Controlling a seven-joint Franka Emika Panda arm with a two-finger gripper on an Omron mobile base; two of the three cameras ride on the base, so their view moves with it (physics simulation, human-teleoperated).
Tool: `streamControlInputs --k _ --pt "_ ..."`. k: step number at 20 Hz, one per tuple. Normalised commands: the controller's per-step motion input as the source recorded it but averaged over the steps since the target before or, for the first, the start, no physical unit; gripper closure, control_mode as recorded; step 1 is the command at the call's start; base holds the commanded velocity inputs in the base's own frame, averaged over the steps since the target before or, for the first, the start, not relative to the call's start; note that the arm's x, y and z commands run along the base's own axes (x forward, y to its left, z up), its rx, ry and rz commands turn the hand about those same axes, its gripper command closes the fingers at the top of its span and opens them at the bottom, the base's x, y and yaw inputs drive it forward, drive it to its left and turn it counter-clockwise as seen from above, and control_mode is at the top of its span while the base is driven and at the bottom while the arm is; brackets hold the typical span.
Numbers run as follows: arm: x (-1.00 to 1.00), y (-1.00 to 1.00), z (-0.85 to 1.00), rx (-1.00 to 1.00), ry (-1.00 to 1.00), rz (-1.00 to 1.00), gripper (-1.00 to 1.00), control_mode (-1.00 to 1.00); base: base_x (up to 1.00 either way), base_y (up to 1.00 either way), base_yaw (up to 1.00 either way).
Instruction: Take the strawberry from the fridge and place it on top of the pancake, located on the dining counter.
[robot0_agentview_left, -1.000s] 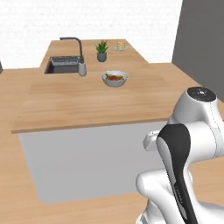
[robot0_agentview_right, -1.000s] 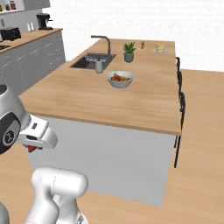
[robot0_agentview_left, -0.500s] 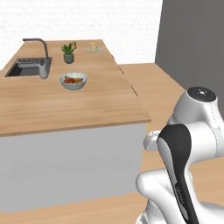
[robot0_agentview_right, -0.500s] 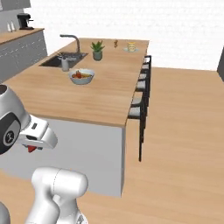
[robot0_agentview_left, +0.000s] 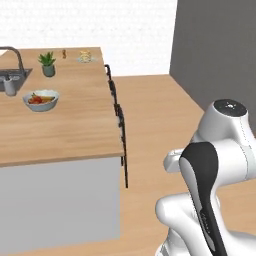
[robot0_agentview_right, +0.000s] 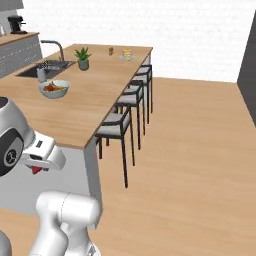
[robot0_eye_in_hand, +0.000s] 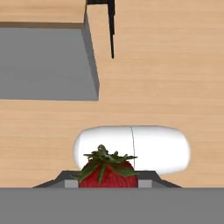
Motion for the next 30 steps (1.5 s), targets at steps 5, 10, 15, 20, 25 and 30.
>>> streamControlInputs --k 5,10,15,20,25,30 --pt "0.00 0.00 0.00 0.00 0.00 0.00 1.00 1.00 0.69 -1.00 0.17" --pt "0.00 0.00 0.00 0.00 0.00 0.00 1.00 1.00 1.00 -1.00 0.25" --pt "0.00 0.00 0.00 0.00 0.00 0.00 1.00 1.00 1.00 -0.91 0.37" --pt "0.00 0.00 0.00 0.00 0.00 0.00 1.00 1.00 1.00 -0.81 0.43" --pt "0.00 0.00 0.00 0.00 0.00 0.00 1.00 1.00 0.95 -0.88 0.42" --pt "0.00 0.00 0.00 0.00 0.00 0.00 1.00 1.00 0.78 -0.94 0.43"
